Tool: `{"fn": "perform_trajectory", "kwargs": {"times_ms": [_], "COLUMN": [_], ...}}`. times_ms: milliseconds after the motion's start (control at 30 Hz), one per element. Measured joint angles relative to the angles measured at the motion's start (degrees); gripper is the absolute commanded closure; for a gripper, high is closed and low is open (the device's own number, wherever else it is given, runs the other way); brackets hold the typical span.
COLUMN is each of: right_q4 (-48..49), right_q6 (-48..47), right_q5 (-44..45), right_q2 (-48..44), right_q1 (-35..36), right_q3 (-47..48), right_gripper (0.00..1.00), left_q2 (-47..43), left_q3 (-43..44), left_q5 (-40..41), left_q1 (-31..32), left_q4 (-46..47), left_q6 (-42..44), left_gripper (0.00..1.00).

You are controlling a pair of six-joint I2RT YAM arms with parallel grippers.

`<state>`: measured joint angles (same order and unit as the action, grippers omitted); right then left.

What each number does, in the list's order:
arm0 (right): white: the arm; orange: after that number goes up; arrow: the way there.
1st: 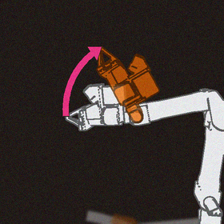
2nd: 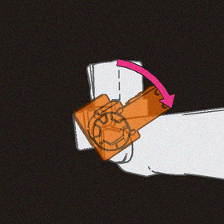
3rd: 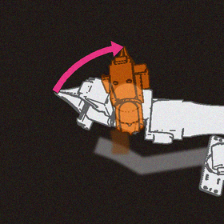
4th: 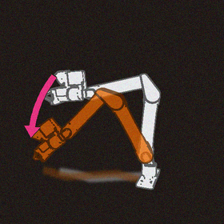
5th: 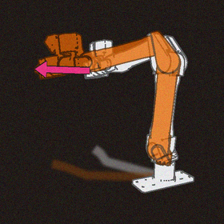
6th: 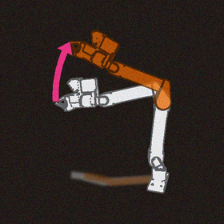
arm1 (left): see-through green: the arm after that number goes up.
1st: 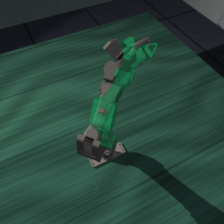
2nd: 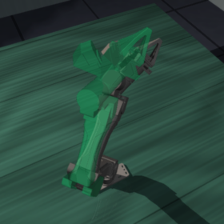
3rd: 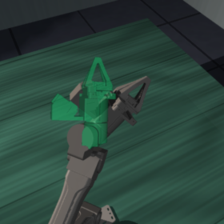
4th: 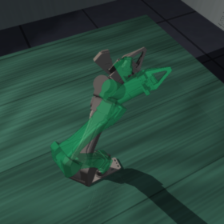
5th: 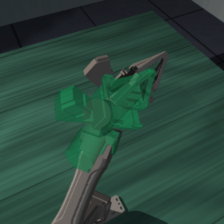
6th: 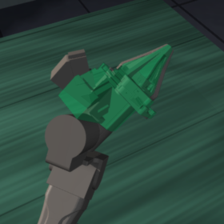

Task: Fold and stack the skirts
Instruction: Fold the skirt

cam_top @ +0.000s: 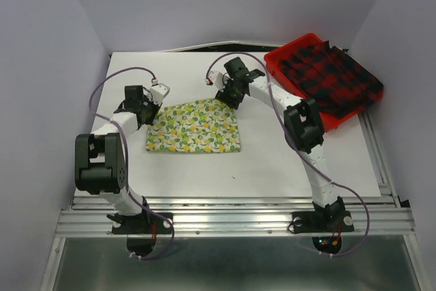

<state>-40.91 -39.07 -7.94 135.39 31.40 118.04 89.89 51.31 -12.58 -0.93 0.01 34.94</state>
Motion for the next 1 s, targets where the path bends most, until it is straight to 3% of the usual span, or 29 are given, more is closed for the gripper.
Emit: {"fn": "perform_trajectory", "kwargs": {"times_ms": [33, 100, 133, 167, 400, 500, 633, 833, 1000], "right_q4": [1.2, 4.1, 5.0, 5.9, 7.9, 8.5, 9.0, 9.7, 9.2], "right_q6": [0.9, 2.6, 3.3, 4.3, 7.6, 9.2, 12.2, 15.1, 15.3], "right_q5": [1.0, 3.0, 3.7, 4.4, 2.2, -0.1, -3.7, -7.3, -9.0], "right_q2": [0.0, -0.2, -0.3, -0.5, -7.8, -9.3, -7.3, 2.9, 6.6], "right_q1": [-0.1, -0.4, -0.5, -0.6, -1.4, -1.6, -1.7, -1.7, -1.7], "right_q3": [0.0, 0.1, 0.1, 0.1, -2.6, -2.1, -0.3, 6.0, 5.8], "right_gripper": [0.20, 0.18, 0.18, 0.18, 0.23, 0.33, 0.38, 0.39, 0.49], "left_q2": [1.4, 3.3, 4.0, 4.4, -0.3, -5.5, -11.6, -8.2, -2.1], "left_q3": [0.7, 2.2, 3.0, 4.0, 6.0, 6.0, 6.1, 4.5, 3.4], "left_q5": [0.7, 1.6, 2.0, 2.6, 5.4, 4.5, 1.2, -1.2, -0.8], "left_q1": [0.0, -0.2, -0.2, -0.2, -0.3, -0.3, -0.3, -0.3, -0.3], "left_q4": [0.3, 0.3, 0.4, 0.4, -2.5, -6.6, -13.7, -20.7, -23.1], "left_q6": [-0.8, -2.6, -3.6, -4.2, -8.0, -8.9, -10.4, -12.0, -14.0], "left_gripper": [0.81, 0.69, 0.50, 0.48, 0.46, 0.50, 0.59, 0.58, 0.59]}}
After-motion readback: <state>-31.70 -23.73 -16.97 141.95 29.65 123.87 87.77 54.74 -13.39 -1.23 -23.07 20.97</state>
